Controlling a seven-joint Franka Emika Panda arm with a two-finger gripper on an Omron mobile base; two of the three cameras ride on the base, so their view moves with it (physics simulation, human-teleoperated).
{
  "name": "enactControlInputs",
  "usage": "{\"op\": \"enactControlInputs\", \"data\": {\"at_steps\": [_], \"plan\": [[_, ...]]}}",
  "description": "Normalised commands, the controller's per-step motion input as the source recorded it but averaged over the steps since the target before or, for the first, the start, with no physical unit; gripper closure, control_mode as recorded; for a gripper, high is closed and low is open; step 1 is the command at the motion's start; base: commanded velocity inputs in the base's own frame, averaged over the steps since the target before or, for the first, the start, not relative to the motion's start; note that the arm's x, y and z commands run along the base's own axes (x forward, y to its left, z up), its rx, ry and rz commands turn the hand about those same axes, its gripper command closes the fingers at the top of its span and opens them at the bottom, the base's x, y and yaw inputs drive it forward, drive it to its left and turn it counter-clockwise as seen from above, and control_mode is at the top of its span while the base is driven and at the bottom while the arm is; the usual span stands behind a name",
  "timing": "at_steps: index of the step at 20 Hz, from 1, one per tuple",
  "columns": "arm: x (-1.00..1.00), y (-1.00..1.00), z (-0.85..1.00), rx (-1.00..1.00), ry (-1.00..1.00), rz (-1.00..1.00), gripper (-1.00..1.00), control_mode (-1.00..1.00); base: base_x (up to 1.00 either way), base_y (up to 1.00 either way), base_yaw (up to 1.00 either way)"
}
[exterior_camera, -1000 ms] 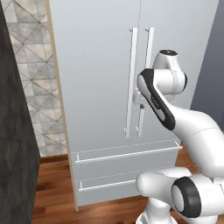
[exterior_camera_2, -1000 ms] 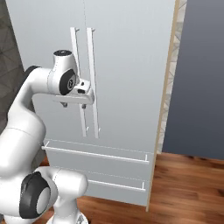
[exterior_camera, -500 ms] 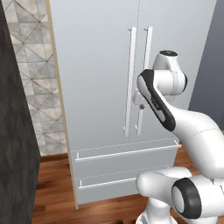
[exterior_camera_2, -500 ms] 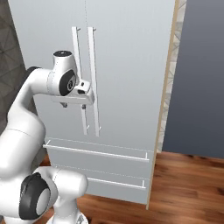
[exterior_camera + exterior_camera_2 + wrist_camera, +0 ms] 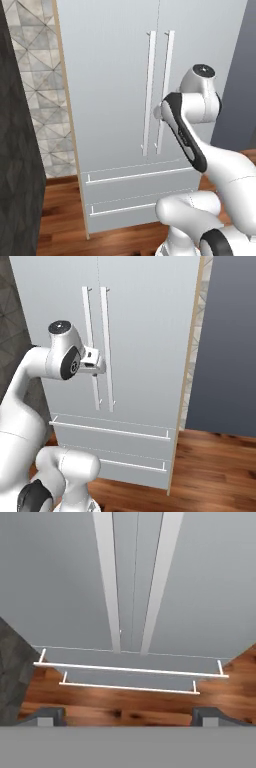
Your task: Retrieve the sausage and cheese from the fridge and place them on the cutting board on the counter.
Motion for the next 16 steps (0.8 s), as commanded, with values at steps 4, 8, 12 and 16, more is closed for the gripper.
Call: {"op": "enactControlInputs", "data": {"at_steps": [4, 8, 12, 16], "plan": [[-0.15, 0.00, 0.00, -0.04, -0.48, 0.00, -1.00, -1.00, 0.00, 0.00, 0.00], [0.00, -0.02, 0.04, 0.00, -0.19, -0.02, -1.00, -1.00, 0.00, 0.00, 0.00], [0.00, -0.05, 0.19, 0.00, 0.01, -0.02, -1.00, -1.00, 0.00, 0.00, 0.00], [0.00, -0.16, 0.28, 0.00, 0.00, -0.02, -1.00, -1.00, 0.00, 0.00, 0.00]]}}
